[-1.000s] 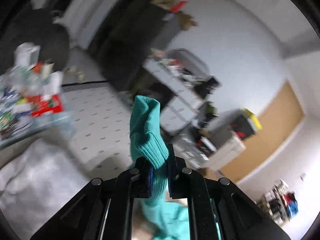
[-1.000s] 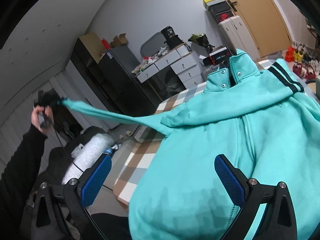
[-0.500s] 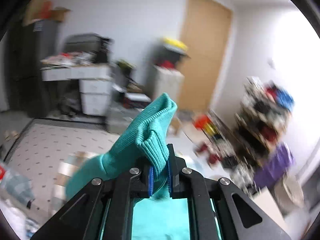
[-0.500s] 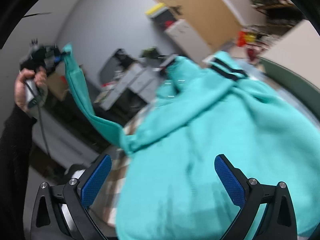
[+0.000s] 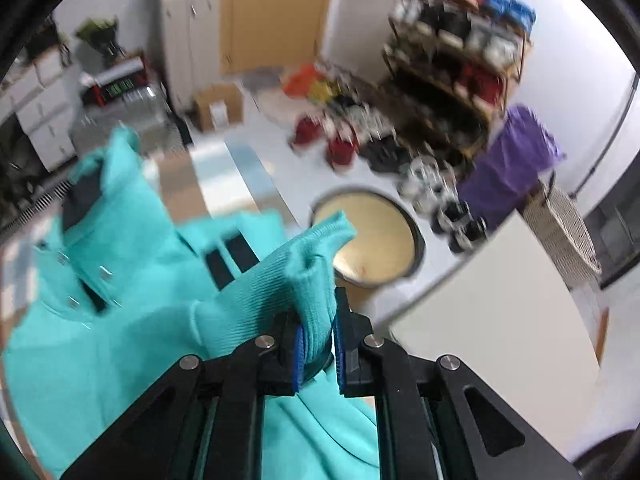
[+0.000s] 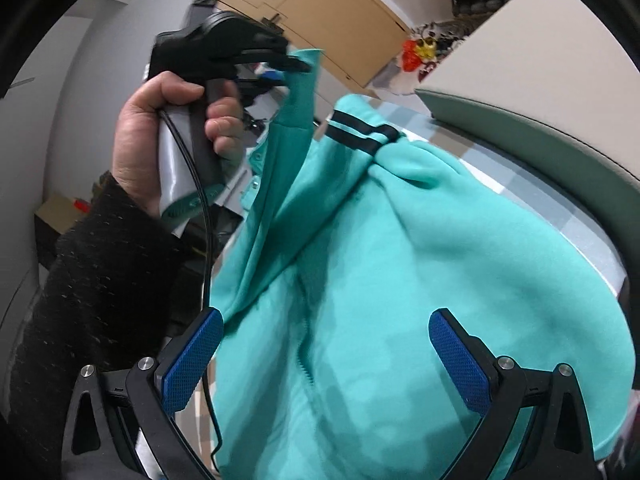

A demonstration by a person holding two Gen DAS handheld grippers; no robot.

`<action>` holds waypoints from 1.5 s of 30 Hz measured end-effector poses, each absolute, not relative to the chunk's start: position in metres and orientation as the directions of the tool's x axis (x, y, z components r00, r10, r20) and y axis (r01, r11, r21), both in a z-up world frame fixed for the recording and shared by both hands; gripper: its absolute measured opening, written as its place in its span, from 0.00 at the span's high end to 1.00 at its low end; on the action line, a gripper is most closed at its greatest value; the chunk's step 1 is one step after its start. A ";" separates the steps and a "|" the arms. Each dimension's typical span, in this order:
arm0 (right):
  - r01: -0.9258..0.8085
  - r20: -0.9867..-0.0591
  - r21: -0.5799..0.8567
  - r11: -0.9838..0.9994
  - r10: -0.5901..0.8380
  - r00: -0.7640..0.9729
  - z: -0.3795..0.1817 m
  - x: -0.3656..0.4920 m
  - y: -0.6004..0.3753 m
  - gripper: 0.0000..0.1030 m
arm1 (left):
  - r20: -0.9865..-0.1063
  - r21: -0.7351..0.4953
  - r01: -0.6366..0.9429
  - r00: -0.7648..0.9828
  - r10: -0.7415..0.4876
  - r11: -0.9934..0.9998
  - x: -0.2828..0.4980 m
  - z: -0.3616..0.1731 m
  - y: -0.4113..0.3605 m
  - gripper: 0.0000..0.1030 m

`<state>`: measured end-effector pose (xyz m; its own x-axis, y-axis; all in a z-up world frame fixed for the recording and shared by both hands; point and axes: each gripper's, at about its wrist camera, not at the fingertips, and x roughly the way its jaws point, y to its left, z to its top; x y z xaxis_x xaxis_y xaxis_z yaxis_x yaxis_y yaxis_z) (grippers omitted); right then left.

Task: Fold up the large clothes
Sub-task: 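Fold the held sleeve across the hoodie body with the left gripper and release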

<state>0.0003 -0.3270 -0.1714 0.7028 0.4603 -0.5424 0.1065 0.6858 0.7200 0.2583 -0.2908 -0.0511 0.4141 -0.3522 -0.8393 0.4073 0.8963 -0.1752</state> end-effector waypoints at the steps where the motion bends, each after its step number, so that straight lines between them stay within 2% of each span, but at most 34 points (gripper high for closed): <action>1: 0.115 -0.549 0.721 0.684 0.461 0.697 -0.173 0.000 -0.327 0.00 | -0.849 -0.193 0.404 0.388 -0.359 0.894 0.259 -0.048 -0.291 0.92; 3: 0.117 -0.539 0.741 0.662 0.482 0.691 -0.176 0.002 -0.328 0.00 | -0.857 -0.235 0.415 0.338 -0.389 0.879 0.260 -0.033 -0.279 0.90; 6: 0.074 -0.491 0.762 0.643 0.500 0.714 -0.171 0.001 -0.326 0.00 | -0.826 -0.310 0.399 0.337 -0.453 0.863 0.253 -0.004 -0.244 0.85; 7: 0.062 -0.487 0.753 0.655 0.491 0.723 -0.168 0.000 -0.324 0.00 | -0.811 -0.339 0.388 0.341 -0.475 0.857 0.250 0.004 -0.228 0.77; 10: 0.043 -0.494 0.738 0.674 0.494 0.716 -0.166 0.000 -0.317 0.00 | -0.773 -0.400 0.328 0.381 -0.507 0.856 0.235 0.019 -0.165 0.33; 12: 0.053 -0.509 0.734 0.677 0.496 0.703 -0.169 0.002 -0.313 0.00 | -0.751 -0.390 0.296 0.446 -0.487 0.872 0.224 0.026 -0.119 0.32; 16: 0.059 -0.528 0.728 0.683 0.504 0.684 -0.172 0.008 -0.308 0.00 | -0.781 -0.287 0.204 0.516 -0.352 0.936 0.196 0.011 -0.031 0.32; 23: 0.058 -0.553 0.702 0.710 0.492 0.672 -0.173 0.009 -0.295 0.00 | -0.877 -0.248 -0.052 0.437 -0.201 0.967 0.173 -0.079 0.066 0.32; 25: 0.048 -0.559 0.690 0.722 0.489 0.670 -0.172 0.009 -0.289 0.00 | -0.892 -0.237 -0.062 0.408 -0.192 0.970 0.179 -0.100 0.068 0.32; 29: 0.009 -0.564 0.666 0.746 0.495 0.661 -0.170 0.010 -0.275 0.00 | -0.894 -0.207 0.017 0.403 -0.196 0.978 0.205 -0.101 0.047 0.32; 33: -0.027 -0.579 0.610 0.792 0.469 0.667 -0.165 0.010 -0.265 0.00 | -0.868 -0.252 0.058 0.428 -0.252 0.966 0.235 -0.097 0.025 0.32; 37: -0.032 -0.595 0.568 0.823 0.437 0.675 -0.162 0.010 -0.261 0.00 | -0.927 -0.211 0.031 0.311 -0.210 0.977 0.259 -0.150 0.015 0.33; 38: -0.039 -0.596 0.563 0.825 0.438 0.673 -0.162 0.010 -0.260 0.00 | -0.930 -0.164 0.059 0.325 -0.174 0.985 0.259 -0.158 0.007 0.32; 40: -0.062 -0.599 0.545 0.836 0.440 0.669 -0.160 0.009 -0.255 0.00 | -0.927 -0.092 0.095 0.356 -0.121 0.991 0.254 -0.159 -0.009 0.32; 45: -0.123 -0.604 0.487 0.865 0.435 0.667 -0.154 0.005 -0.239 0.00 | -0.939 -0.103 0.038 0.327 -0.110 0.994 0.253 -0.144 -0.020 0.32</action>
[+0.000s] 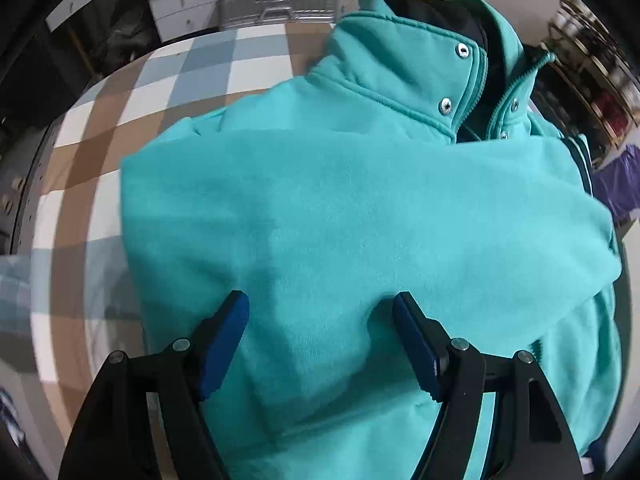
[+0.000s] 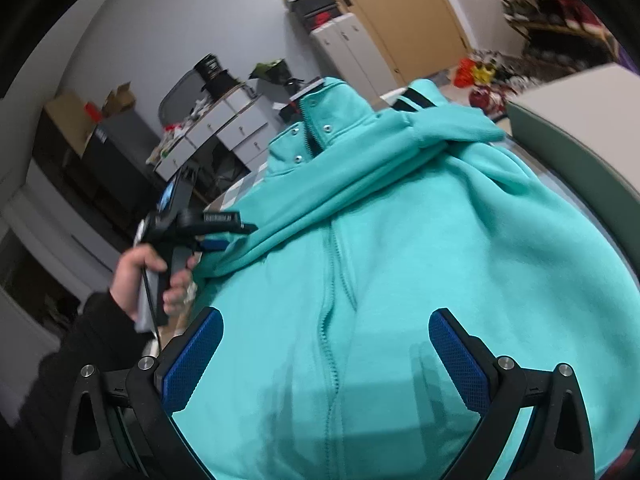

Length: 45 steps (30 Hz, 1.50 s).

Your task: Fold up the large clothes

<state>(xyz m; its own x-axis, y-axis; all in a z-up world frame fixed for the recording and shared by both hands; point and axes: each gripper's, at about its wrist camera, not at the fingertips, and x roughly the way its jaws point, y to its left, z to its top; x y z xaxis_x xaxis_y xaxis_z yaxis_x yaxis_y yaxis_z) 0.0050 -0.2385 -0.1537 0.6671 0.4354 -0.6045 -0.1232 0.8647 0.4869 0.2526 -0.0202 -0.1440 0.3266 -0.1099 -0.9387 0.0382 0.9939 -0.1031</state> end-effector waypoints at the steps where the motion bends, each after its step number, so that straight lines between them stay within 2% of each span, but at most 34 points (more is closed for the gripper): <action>1: -0.134 -0.604 0.477 0.869 0.435 0.668 -0.153 0.003 -0.236 0.00 | -0.933 -0.119 0.048 0.335 -0.129 0.992 0.251 -0.136 -0.025 0.32; 3: -0.145 -0.596 0.475 0.868 0.439 0.672 -0.151 0.001 -0.233 0.00 | -0.910 -0.166 0.103 0.367 -0.193 0.981 0.244 -0.119 -0.043 0.32; 5: -0.148 -0.585 0.490 0.859 0.450 0.675 -0.150 -0.001 -0.234 0.00 | -0.909 -0.133 0.154 0.375 -0.182 0.979 0.237 -0.115 -0.064 0.32; 8: -0.138 -0.587 0.489 0.861 0.442 0.678 -0.150 0.000 -0.236 0.00 | -0.956 -0.100 0.196 0.252 -0.149 0.975 0.241 -0.157 -0.087 0.31; 10: -0.132 -0.593 0.498 0.857 0.448 0.669 -0.152 0.001 -0.237 0.00 | -0.937 -0.079 0.200 0.321 -0.141 0.977 0.239 -0.165 -0.092 0.24; 13: -0.117 -0.598 0.512 0.851 0.451 0.662 -0.153 0.001 -0.240 0.00 | -0.948 -0.110 0.148 0.283 -0.149 0.983 0.243 -0.163 -0.094 0.24; 16: -0.094 -0.579 0.531 0.842 0.441 0.685 -0.150 0.000 -0.247 0.00 | -0.915 -0.168 0.165 0.341 -0.215 0.972 0.239 -0.128 -0.113 0.24; 20: -0.025 -0.575 0.563 0.826 0.413 0.706 -0.149 0.000 -0.258 0.00 | -0.883 -0.086 0.296 0.419 -0.211 0.951 0.227 -0.091 -0.167 0.24; 25: 0.039 -0.606 0.477 0.878 0.296 0.738 -0.147 -0.008 -0.270 0.00 | -0.932 -0.142 0.365 0.265 -0.249 0.920 0.253 -0.137 -0.216 0.24; 27: 0.084 -0.625 0.503 0.860 0.295 0.722 -0.154 -0.004 -0.281 0.00 | -0.955 -0.064 0.374 0.247 -0.166 0.925 0.268 -0.166 -0.235 0.20; 29: 0.105 -0.632 0.532 0.840 0.311 0.710 -0.158 0.000 -0.287 0.00 | -0.947 -0.040 0.366 0.282 -0.151 0.930 0.266 -0.166 -0.242 0.16; 31: 0.119 -0.635 0.538 0.834 0.309 0.708 -0.159 0.000 -0.291 0.00 | -0.955 -0.062 0.355 0.250 -0.158 0.933 0.272 -0.163 -0.244 0.17; 32: 0.116 -0.631 0.538 0.835 0.308 0.712 -0.158 -0.001 -0.291 0.00 | -0.953 -0.067 0.362 0.253 -0.168 0.930 0.267 -0.153 -0.236 0.27; 33: 0.114 -0.626 0.539 0.834 0.308 0.716 -0.157 -0.002 -0.291 0.00 | -0.947 -0.075 0.376 0.264 -0.185 0.924 0.267 -0.144 -0.240 0.31; 36: 0.106 -0.609 0.561 0.821 0.323 0.724 -0.156 -0.005 -0.292 0.00 | -0.908 -0.101 0.446 0.324 -0.266 0.889 0.262 -0.113 -0.258 0.31; 38: 0.091 -0.607 0.566 0.820 0.338 0.719 -0.155 -0.005 -0.291 0.00 | -0.892 -0.181 0.453 0.298 -0.340 0.873 0.269 -0.109 -0.264 0.30; 43: 0.090 -0.611 0.564 0.821 0.342 0.714 -0.157 -0.004 -0.292 0.00 | -0.956 -0.152 0.379 0.177 -0.233 0.913 0.300 -0.161 -0.276 0.29; 45: 0.103 -0.613 0.568 0.816 0.336 0.715 -0.158 -0.004 -0.296 0.00 | -0.951 -0.145 0.362 0.206 -0.231 0.921 0.301 -0.166 -0.271 0.25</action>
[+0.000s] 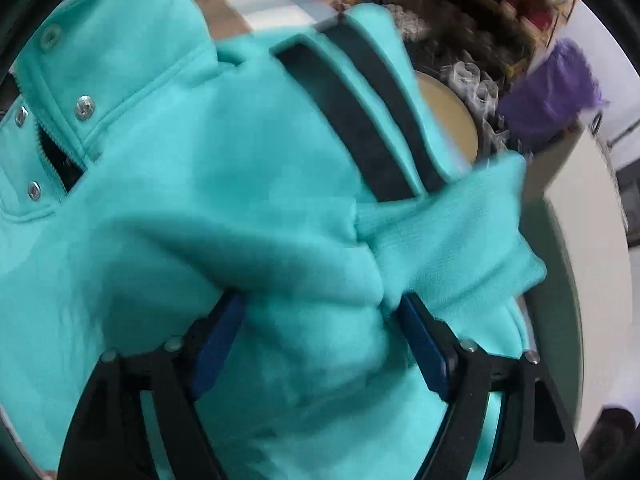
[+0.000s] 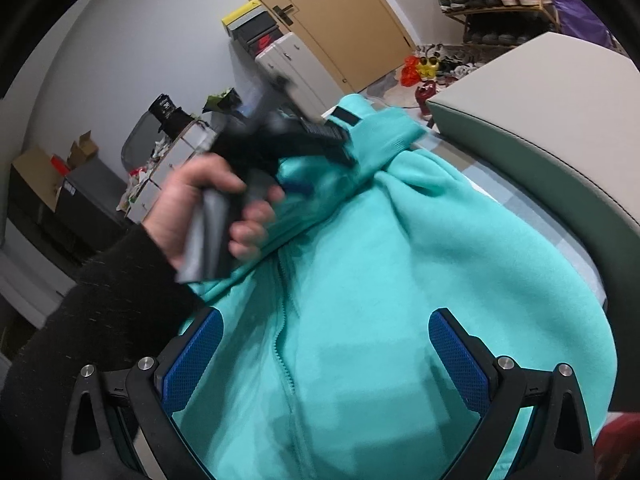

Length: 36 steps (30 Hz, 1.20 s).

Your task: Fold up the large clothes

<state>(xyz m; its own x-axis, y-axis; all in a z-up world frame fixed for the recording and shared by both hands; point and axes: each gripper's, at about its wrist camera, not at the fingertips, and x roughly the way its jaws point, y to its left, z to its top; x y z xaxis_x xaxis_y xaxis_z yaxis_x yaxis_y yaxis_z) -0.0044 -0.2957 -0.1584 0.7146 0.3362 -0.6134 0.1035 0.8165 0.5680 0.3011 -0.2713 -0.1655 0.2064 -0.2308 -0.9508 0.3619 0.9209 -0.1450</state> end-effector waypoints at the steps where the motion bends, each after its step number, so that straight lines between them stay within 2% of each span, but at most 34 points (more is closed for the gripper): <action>1: 0.111 -0.615 0.571 0.813 0.334 0.715 -0.159 -0.004 -0.298 0.00 | -0.953 -0.137 0.364 0.207 -0.223 0.921 0.303 -0.170 -0.277 0.24; 4: 0.134 -0.613 0.579 0.804 0.321 0.722 -0.160 -0.005 -0.304 0.00 | -0.960 -0.153 0.346 0.171 -0.223 0.926 0.311 -0.166 -0.280 0.24; 6: 0.142 -0.611 0.586 0.798 0.319 0.725 -0.161 -0.004 -0.307 0.00 | -0.952 -0.185 0.354 0.167 -0.256 0.917 0.309 -0.140 -0.279 0.24; 10: 0.142 -0.606 0.598 0.789 0.329 0.725 -0.161 -0.003 -0.308 0.00 | -0.929 -0.163 0.329 0.266 -0.257 0.930 0.312 -0.114 -0.233 0.24; 16: 0.115 -0.608 0.584 0.804 0.339 0.718 -0.159 0.000 -0.300 0.00 | -0.957 -0.131 0.221 0.227 -0.182 0.966 0.302 -0.151 -0.154 0.24; 18: 0.110 -0.610 0.573 0.812 0.334 0.718 -0.158 0.000 -0.297 0.00 | -0.968 -0.071 0.175 0.228 -0.110 0.982 0.300 -0.179 -0.136 0.25; 20: 0.108 -0.618 0.561 0.821 0.328 0.715 -0.159 0.000 -0.294 0.00 | -0.946 -0.098 0.185 0.288 -0.149 0.978 0.292 -0.187 -0.133 0.22; 23: 0.126 -0.637 0.548 0.827 0.315 0.703 -0.163 0.001 -0.294 0.00 | -0.949 -0.033 0.248 0.296 -0.108 0.968 0.280 -0.184 -0.148 0.22; 25: 0.139 -0.649 0.533 0.835 0.298 0.700 -0.165 0.002 -0.295 0.00 | -0.941 -0.074 0.264 0.300 -0.155 0.962 0.276 -0.174 -0.147 0.22; 27: 0.157 -0.654 0.534 0.831 0.288 0.700 -0.167 0.002 -0.297 0.00 | -0.935 -0.097 0.246 0.310 -0.173 0.964 0.273 -0.167 -0.132 0.21; 29: 0.164 -0.656 0.535 0.829 0.285 0.698 -0.168 0.002 -0.297 0.00 | -0.934 -0.081 0.183 0.330 -0.139 0.980 0.267 -0.165 -0.096 0.21; 32: 0.161 -0.663 0.525 0.835 0.284 0.693 -0.168 0.002 -0.293 0.00 | -0.939 -0.135 0.074 0.310 -0.151 0.988 0.262 -0.185 -0.059 0.22; 36: 0.149 -0.671 0.509 0.848 0.283 0.685 -0.168 0.003 -0.287 0.00 | -0.928 -0.111 0.140 0.340 -0.153 0.984 0.252 -0.213 -0.060 0.22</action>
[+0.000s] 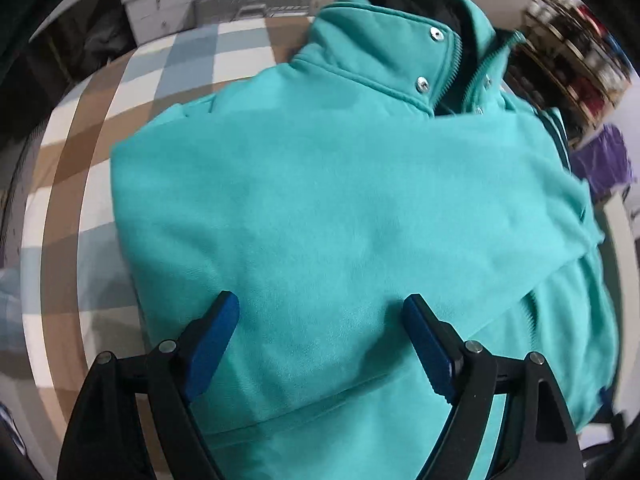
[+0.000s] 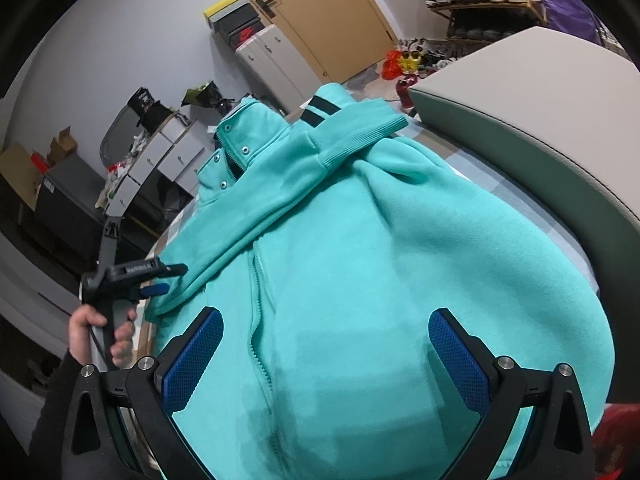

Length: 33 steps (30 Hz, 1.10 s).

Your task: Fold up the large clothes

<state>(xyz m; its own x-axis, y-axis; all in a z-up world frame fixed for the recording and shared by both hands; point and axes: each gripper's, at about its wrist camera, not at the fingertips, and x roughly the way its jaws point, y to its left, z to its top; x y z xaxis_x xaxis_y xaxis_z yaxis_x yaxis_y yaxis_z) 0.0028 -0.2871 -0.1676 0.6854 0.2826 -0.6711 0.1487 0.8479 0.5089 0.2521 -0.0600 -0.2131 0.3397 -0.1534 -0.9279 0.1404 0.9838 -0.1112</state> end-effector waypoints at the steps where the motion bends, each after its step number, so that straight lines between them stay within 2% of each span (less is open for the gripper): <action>1: 0.148 -0.674 0.506 0.850 0.283 0.683 -0.168 0.002 -0.286 0.00 | -0.930 -0.087 0.144 0.344 -0.132 0.986 0.253 -0.217 -0.067 0.22; 4: 0.154 -0.680 0.510 0.846 0.287 0.675 -0.170 0.000 -0.286 0.00 | -0.934 -0.111 0.134 0.323 -0.150 0.985 0.259 -0.212 -0.067 0.22; 7: 0.164 -0.677 0.537 0.827 0.307 0.669 -0.173 -0.003 -0.288 0.00 | -0.893 -0.176 0.120 0.399 -0.209 0.977 0.278 -0.182 -0.064 0.22; 11: 0.129 -0.678 0.531 0.838 0.328 0.658 -0.172 0.001 -0.282 0.00 | -0.861 -0.171 0.043 0.478 -0.171 0.984 0.327 -0.154 -0.055 0.21; 14: 0.104 -0.684 0.528 0.843 0.350 0.640 -0.173 0.004 -0.277 0.00 | -0.853 -0.212 -0.017 0.491 -0.176 0.977 0.363 -0.140 -0.032 0.21; 17: 0.084 -0.688 0.525 0.847 0.364 0.628 -0.174 0.008 -0.276 0.00 | -0.853 -0.256 -0.052 0.481 -0.201 0.965 0.387 -0.140 -0.017 0.21; 21: 0.073 -0.703 0.522 0.850 0.379 0.602 -0.179 0.015 -0.276 0.00 | -0.871 -0.247 -0.082 0.456 -0.184 0.965 0.429 -0.153 -0.021 0.21; 25: 0.074 -0.719 0.523 0.849 0.393 0.573 -0.185 0.021 -0.281 0.00 | -0.874 -0.288 -0.072 0.428 -0.231 0.955 0.458 -0.166 -0.012 0.22; 27: 0.083 -0.717 0.532 0.843 0.396 0.573 -0.187 0.021 -0.287 0.00 | -0.893 -0.286 -0.100 0.389 -0.227 0.953 0.449 -0.162 0.003 0.36; 28: 0.090 -0.717 0.537 0.839 0.397 0.573 -0.187 0.021 -0.288 0.00 | -0.895 -0.302 -0.104 0.374 -0.244 0.948 0.452 -0.177 0.006 0.53; 29: 0.096 -0.716 0.543 0.834 0.401 0.571 -0.188 0.021 -0.290 0.00 | -0.895 -0.308 -0.100 0.369 -0.252 0.946 0.447 -0.177 0.010 0.63; 32: 0.098 -0.708 0.560 0.823 0.413 0.573 -0.188 0.019 -0.292 0.00 | -0.889 -0.300 -0.105 0.390 -0.238 0.948 0.434 -0.172 0.018 0.86; 33: 0.092 -0.704 0.560 0.823 0.414 0.577 -0.187 0.017 -0.292 0.00 | -0.884 -0.291 -0.097 0.407 -0.229 0.952 0.427 -0.166 0.018 0.88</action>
<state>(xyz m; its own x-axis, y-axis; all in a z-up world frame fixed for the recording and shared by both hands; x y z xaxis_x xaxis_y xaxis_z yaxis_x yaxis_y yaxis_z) 0.0170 -0.2922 -0.1870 0.5769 0.4144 -0.7039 0.0922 0.8232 0.5602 0.4268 0.0177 -0.1659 0.4075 -0.2290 -0.8840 -0.0966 0.9518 -0.2911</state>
